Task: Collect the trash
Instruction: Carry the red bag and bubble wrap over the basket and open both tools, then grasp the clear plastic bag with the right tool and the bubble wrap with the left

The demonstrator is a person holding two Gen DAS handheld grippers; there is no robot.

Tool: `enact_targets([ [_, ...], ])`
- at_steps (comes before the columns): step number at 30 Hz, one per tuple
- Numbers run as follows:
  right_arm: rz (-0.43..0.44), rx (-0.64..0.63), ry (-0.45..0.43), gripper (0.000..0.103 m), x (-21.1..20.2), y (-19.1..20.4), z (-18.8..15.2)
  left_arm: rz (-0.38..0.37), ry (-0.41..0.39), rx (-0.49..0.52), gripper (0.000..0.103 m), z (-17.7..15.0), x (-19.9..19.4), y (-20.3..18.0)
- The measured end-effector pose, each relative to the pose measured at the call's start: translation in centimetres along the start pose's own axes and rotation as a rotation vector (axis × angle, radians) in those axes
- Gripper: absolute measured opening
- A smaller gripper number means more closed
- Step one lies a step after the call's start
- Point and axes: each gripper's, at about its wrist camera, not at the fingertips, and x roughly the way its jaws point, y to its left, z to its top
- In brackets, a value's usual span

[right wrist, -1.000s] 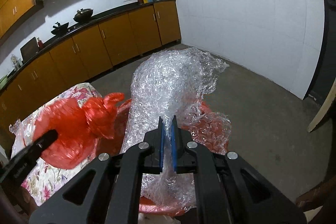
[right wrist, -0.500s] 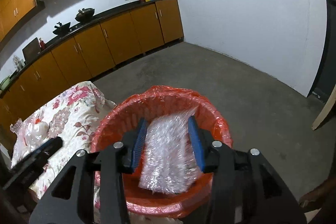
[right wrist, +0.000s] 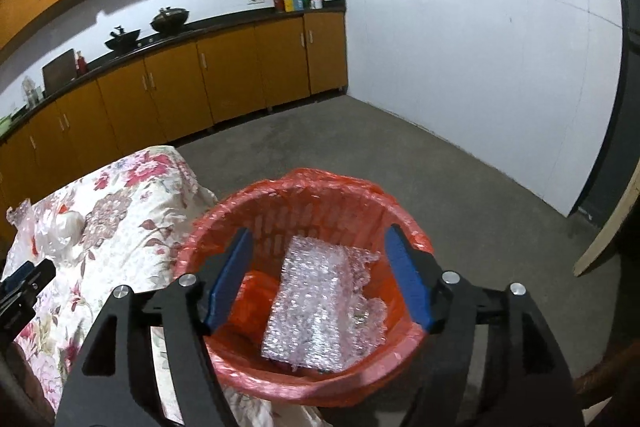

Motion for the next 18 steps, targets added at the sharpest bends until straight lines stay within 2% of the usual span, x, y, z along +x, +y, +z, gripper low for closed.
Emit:
enact_targets([
  [2, 0.015, -0.015, -0.003, 0.071, 0.0, 1.0, 0.0, 0.04, -0.002, -0.028, 0.076, -0.2, -0.5, 1.9],
  [5, 0.034, -0.047, -0.014, 0.08, -0.1, 3.0, -0.1, 0.096, 0.002, -0.07, 0.08, -0.7, -1.1, 4.7],
  [7, 0.044, -0.076, -0.032, 0.092, -0.3, 4.6, -0.2, 0.135, 0.0, -0.1, 0.084, -0.9, -1.5, 6.5],
  [9, 0.055, -0.11, -0.047, 0.097, -0.5, 6.3, -0.2, 0.175, -0.002, -0.129, 0.086, -1.0, -1.8, 8.2],
  [14, 0.125, -0.195, -0.052, 0.097, -0.7, 10.7, -0.4, 0.257, -0.009, -0.185, 0.089, -1.7, -2.9, 12.3],
  [18, 0.245, -0.224, -0.039, 0.097, -0.5, 14.9, -0.6, 0.327, -0.023, -0.197, 0.089, -2.0, -3.9, 15.1],
])
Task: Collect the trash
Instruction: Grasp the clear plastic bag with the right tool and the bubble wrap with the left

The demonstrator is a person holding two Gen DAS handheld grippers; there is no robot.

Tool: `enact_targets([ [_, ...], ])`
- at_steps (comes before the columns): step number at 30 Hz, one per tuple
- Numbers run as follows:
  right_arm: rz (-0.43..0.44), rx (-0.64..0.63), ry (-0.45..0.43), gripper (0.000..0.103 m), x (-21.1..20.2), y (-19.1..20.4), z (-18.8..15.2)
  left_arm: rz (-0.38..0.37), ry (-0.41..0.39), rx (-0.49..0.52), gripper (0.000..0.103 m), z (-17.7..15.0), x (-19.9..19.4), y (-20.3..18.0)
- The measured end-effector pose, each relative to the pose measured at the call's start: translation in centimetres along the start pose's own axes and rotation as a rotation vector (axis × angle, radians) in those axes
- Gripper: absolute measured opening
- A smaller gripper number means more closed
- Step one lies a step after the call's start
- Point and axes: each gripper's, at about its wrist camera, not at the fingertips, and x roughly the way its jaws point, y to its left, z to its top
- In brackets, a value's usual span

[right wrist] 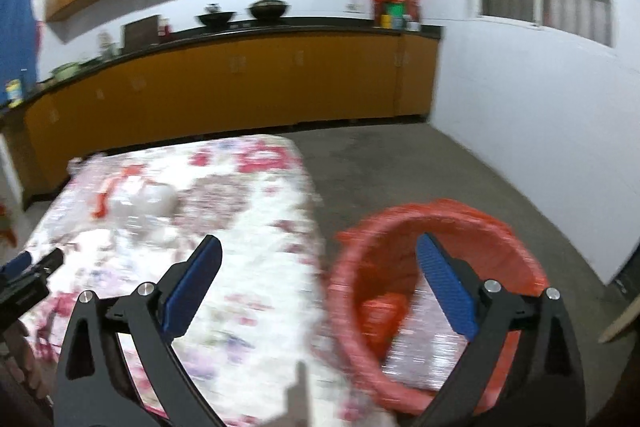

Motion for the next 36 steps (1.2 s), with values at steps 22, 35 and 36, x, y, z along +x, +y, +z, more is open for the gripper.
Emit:
enact_targets([
  [22, 0.271, -0.167, 0.201, 0.08, 11.5, 19.0, -1.2, 0.202, -0.021, -0.144, 0.089, 2.0, 1.3, 13.6],
  [35, 0.272, -0.161, 0.323, 0.013, 12.4, 17.2, -3.3, 0.112, 0.017, 0.035, 0.089, 6.0, 6.9, 9.2],
  [36, 0.27, -0.151, 0.317, 0.012, 11.8, 16.3, -3.4, 0.111, 0.029, 0.049, 0.089, 6.1, 7.7, 8.6],
])
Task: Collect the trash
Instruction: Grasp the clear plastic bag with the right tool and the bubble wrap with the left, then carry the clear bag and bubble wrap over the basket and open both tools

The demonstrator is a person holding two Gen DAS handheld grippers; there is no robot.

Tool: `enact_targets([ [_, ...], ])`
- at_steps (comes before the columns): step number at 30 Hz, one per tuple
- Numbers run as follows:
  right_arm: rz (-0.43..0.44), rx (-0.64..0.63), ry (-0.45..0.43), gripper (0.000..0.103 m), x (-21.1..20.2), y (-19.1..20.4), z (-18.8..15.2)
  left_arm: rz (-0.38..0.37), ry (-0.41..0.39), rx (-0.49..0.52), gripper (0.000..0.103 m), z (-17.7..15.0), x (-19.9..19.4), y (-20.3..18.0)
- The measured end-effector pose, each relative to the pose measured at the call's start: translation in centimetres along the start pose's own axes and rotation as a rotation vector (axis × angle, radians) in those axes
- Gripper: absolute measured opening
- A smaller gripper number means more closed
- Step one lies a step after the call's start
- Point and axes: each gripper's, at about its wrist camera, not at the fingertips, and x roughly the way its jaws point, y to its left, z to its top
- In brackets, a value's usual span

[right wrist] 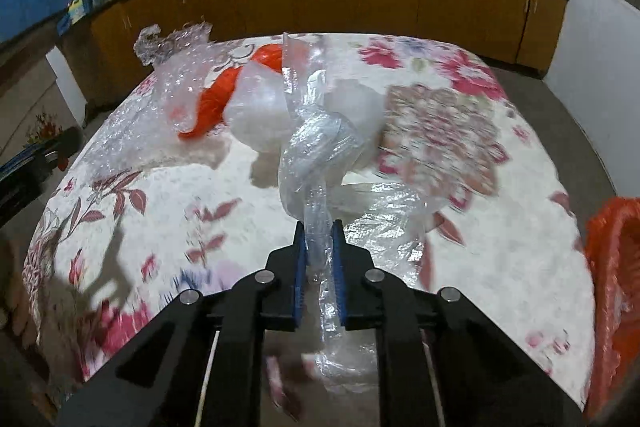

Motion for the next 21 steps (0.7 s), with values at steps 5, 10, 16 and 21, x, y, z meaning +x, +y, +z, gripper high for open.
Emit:
enact_targets([
  [5, -0.009, 0.053, -0.017, 0.012, -2.6, -2.7, -1.4, -0.013, 0.088, 0.013, 0.089, 0.6, 3.6, -1.5],
  [10, -0.006, 0.094, -0.019, 0.012, -3.7, -4.5, -1.8, -0.05, 0.17, 0.044, 0.075, 0.8, 6.3, -2.9],
  [16, -0.001, 0.115, -0.028, 0.012, -4.8, -5.6, -2.3, -0.082, 0.225, 0.014, 0.024, 0.3, 7.5, -2.4],
  [21, -0.01, 0.141, -0.043, 0.012, -5.8, -6.9, -2.5, -0.084, 0.22, -0.014, 0.007, -0.3, 6.5, -1.5],
])
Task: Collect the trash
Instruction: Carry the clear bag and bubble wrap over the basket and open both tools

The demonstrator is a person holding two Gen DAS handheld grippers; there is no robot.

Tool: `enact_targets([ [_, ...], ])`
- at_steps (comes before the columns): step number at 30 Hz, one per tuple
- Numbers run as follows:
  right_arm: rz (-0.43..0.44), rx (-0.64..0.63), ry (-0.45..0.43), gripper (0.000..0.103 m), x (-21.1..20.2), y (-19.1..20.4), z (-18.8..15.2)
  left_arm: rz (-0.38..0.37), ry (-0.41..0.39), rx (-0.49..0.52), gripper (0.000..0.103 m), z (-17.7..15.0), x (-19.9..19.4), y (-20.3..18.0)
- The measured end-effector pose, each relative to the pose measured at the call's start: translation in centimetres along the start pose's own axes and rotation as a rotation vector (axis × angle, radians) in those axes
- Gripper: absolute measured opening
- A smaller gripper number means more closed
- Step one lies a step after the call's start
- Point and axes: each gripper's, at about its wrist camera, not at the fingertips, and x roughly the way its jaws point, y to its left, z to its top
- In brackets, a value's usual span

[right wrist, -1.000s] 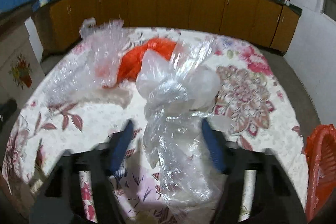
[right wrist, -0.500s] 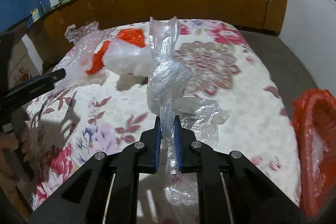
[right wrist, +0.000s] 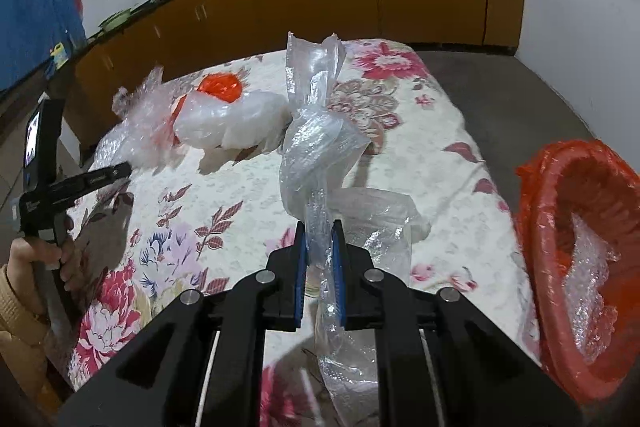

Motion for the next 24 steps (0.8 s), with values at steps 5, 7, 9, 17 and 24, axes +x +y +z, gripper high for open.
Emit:
enact_targets([
  [5, -0.011, 0.025, -0.024, 0.012, -1.6, -1.1, 0.0, -0.012, -0.035, -0.024, 0.006, -1.4, -2.6, 0.7],
  [7, -0.015, 0.032, -0.035, 0.012, -2.3, -1.5, 0.0, -0.023, -0.054, -0.024, 0.006, -1.9, -3.9, 0.7],
  [9, -0.018, 0.04, -0.047, 0.012, -3.1, -1.8, -0.2, -0.042, -0.076, -0.018, 0.006, -2.4, -5.5, 0.3],
  [17, -0.038, 0.074, -0.091, 0.012, -6.2, -3.2, -0.5, -0.152, -0.127, 0.018, 0.006, -3.7, -10.9, -2.9],
  [24, -0.059, 0.103, -0.141, 0.012, -9.1, -4.6, -0.4, -0.234, -0.15, 0.06, 0.006, -4.0, -13.6, -6.5],
])
